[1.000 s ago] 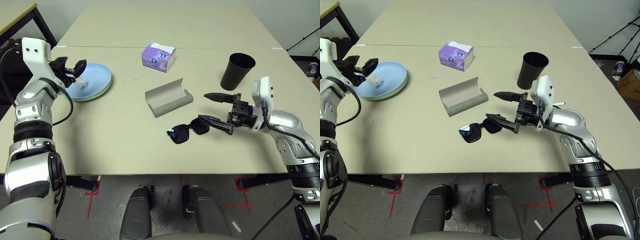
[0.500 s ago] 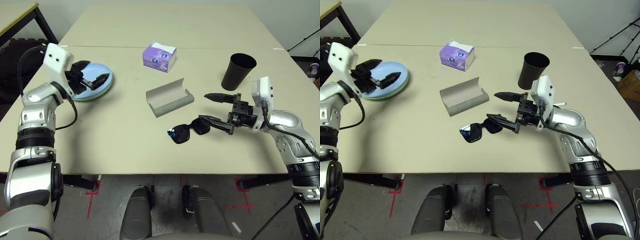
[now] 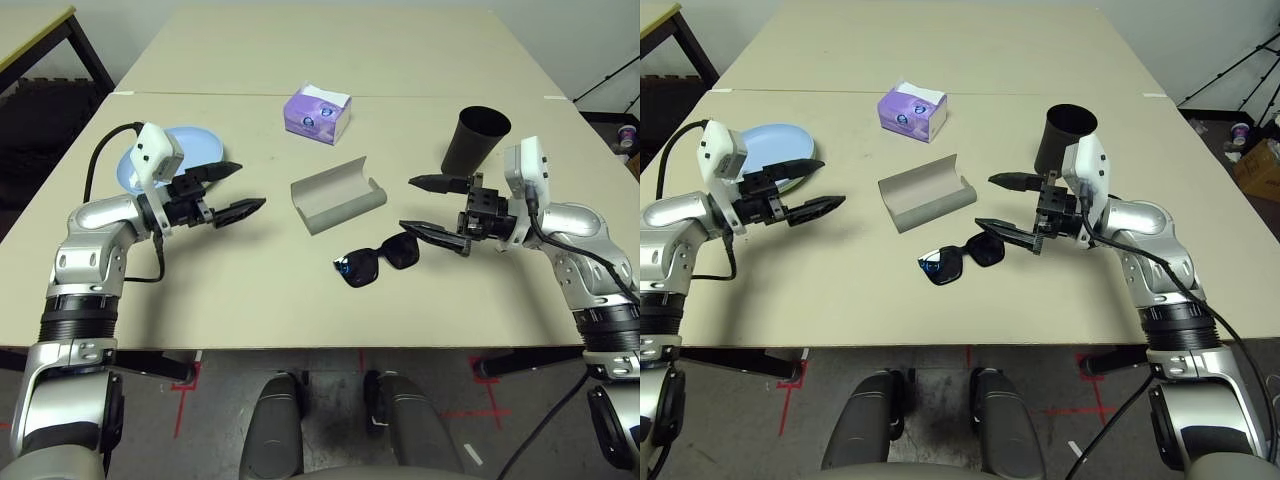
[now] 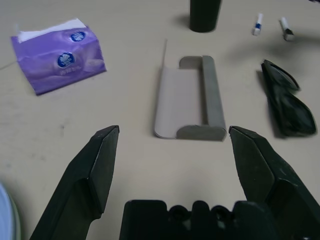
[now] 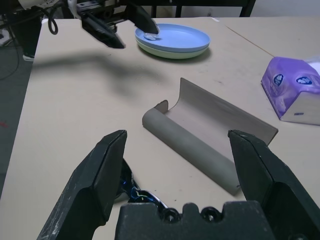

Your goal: Organize and tidy the items on the table.

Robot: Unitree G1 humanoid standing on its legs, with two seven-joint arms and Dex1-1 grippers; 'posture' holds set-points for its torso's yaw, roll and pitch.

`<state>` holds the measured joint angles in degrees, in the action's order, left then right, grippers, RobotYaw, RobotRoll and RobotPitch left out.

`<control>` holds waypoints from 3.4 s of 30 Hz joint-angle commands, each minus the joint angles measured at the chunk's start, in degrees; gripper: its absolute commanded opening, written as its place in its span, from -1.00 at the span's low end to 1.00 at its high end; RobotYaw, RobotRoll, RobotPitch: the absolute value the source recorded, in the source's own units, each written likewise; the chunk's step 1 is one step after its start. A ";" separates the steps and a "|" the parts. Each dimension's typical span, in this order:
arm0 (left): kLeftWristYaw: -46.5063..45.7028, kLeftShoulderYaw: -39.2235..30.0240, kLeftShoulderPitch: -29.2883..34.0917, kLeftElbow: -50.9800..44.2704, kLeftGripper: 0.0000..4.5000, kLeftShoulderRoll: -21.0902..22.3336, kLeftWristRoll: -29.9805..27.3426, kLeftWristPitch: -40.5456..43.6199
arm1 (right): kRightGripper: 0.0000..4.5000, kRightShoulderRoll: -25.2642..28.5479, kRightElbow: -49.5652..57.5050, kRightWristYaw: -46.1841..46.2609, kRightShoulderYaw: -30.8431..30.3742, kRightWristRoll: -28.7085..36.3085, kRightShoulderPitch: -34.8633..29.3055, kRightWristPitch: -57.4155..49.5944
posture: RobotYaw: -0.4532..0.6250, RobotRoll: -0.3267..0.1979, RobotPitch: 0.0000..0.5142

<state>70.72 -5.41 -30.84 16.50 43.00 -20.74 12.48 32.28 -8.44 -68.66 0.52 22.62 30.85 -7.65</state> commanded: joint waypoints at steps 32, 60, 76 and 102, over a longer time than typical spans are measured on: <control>6.07 1.15 9.02 -2.73 0.99 -2.60 -2.35 -9.63 | 1.00 5.23 0.26 -7.58 -18.47 -19.12 16.90 -8.02 | -0.10 0.25 -0.29; 12.34 4.76 6.45 0.37 0.99 -1.46 -0.55 -11.71 | 1.00 4.24 12.86 -13.36 -35.26 -42.52 24.78 -8.97 | -0.14 0.25 -0.28; 11.42 5.80 6.06 -0.20 0.99 -2.20 -0.17 -11.52 | 1.00 0.65 12.16 -15.96 -39.77 -50.66 26.13 -15.53 | -0.14 0.25 -0.29; 10.15 6.18 6.07 -0.35 0.99 -3.06 -0.01 -11.41 | 1.00 -1.87 10.87 -19.86 -41.04 -53.93 27.33 -18.70 | -0.13 0.25 -0.31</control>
<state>80.57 0.16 -24.72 16.61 39.94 -21.20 1.03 30.63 1.70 -87.99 -39.85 -31.04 58.08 -25.79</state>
